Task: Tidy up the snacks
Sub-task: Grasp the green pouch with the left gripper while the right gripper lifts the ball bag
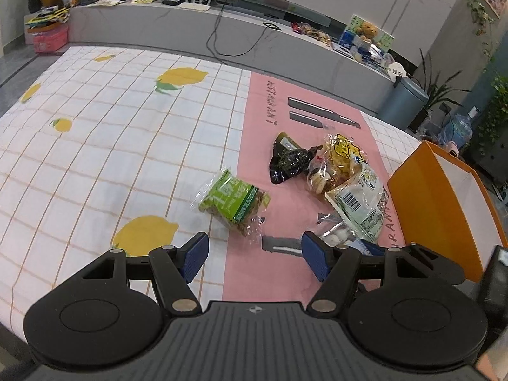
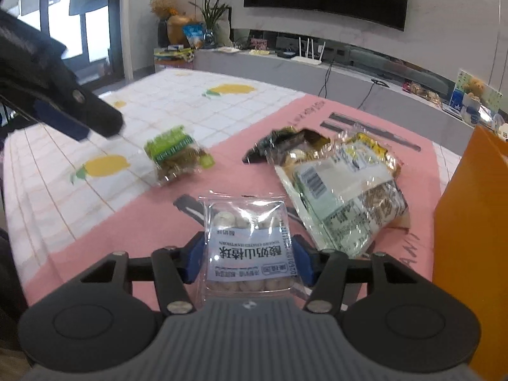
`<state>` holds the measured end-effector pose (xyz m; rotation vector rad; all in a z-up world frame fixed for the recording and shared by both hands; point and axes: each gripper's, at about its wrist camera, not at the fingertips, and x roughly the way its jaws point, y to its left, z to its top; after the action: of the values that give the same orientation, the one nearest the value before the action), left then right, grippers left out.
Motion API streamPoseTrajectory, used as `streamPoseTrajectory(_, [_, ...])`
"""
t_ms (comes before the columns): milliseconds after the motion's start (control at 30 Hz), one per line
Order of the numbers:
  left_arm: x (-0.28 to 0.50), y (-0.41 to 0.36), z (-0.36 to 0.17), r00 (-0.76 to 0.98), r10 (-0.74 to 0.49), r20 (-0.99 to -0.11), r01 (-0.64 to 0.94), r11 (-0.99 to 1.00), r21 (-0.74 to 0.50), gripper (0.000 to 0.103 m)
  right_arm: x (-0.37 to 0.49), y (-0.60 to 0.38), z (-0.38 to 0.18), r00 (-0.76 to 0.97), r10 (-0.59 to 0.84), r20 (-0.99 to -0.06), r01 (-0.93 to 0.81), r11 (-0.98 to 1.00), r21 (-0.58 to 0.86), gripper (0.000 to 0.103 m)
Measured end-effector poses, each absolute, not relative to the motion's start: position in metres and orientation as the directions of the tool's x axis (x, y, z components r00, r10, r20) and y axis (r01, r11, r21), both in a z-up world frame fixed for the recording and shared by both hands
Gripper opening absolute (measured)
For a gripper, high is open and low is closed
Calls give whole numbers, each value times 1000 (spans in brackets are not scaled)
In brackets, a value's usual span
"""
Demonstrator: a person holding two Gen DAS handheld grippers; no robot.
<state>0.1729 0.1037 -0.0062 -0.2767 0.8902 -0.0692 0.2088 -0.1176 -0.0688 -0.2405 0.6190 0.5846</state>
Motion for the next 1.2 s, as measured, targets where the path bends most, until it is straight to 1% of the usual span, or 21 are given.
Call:
streamPoseTrajectory(100, [182,110,-1,649,-205,-732,-15,959,-282,79,202,-121,-54,677,449,-582,-570,821,-29,57])
streamPoseTrajectory(167, [190,115,0,660,-233,-714,19,956,-294,81,198,-125,-48,682,457,-571,-560,829,-5,57])
streamPoseTrajectory(267, [201,111,-5,671,-248,-699,77,961,-267,83,195,-128,-42,683,467,-561,-560,829,9,57])
streamPoseTrajectory(400, [216,92,-20,643,-201,-739,100,979,-179,83,194,-125,-43,682,466,-564,-565,825,-1,57])
streamPoseTrajectory(467, [223,89,-27,634,-164,-756,82,986,-145,83,195,-124,-45,678,462,-572,-567,824,-6,57])
streamPoseTrajectory(500, [227,90,-30,631,-151,-761,69,988,-139,83,195,-125,-46,676,461,-574,-568,823,-7,57])
streamPoseTrajectory(600, [236,94,-38,610,-163,-776,79,986,-145,84,197,-125,-49,671,457,-583,-566,825,-5,57])
streamPoseTrajectory(667, [241,94,-45,573,-150,-806,92,989,-118,85,198,-125,-50,671,447,-592,-559,829,-9,57])
streamPoseTrajectory(767, [245,93,-58,560,-96,-823,73,995,-67,86,201,-125,-52,667,447,-597,-558,830,-1,57])
streamPoseTrajectory(833, [247,94,-64,559,-87,-825,64,996,-61,90,200,-125,-52,668,446,-596,-556,831,0,57])
streamPoseTrajectory(933, [245,91,-67,572,-78,-817,63,997,-51,91,198,-125,-50,669,450,-591,-560,828,-4,57])
streamPoseTrajectory(1033, [243,94,-65,581,-80,-810,26,996,-80,79,197,-125,-49,672,452,-587,-561,828,-6,57])
streamPoseTrajectory(1067, [243,94,-64,582,-73,-810,5,996,-86,76,197,-126,-48,673,452,-585,-560,828,-4,57])
streamPoseTrajectory(1100, [241,95,-62,589,-70,-805,-11,995,-95,70,197,-126,-47,675,452,-583,-558,830,-2,57])
streamPoseTrajectory(1133, [240,96,-60,596,-69,-800,-20,995,-100,62,197,-127,-46,677,452,-580,-556,831,-1,57])
streamPoseTrajectory(1167, [240,96,-57,599,-69,-798,-27,994,-106,57,197,-127,-45,679,453,-578,-554,832,0,57])
streamPoseTrajectory(1200, [239,97,-55,596,-78,-799,-29,993,-118,50,197,-127,-44,681,454,-574,-554,833,2,57])
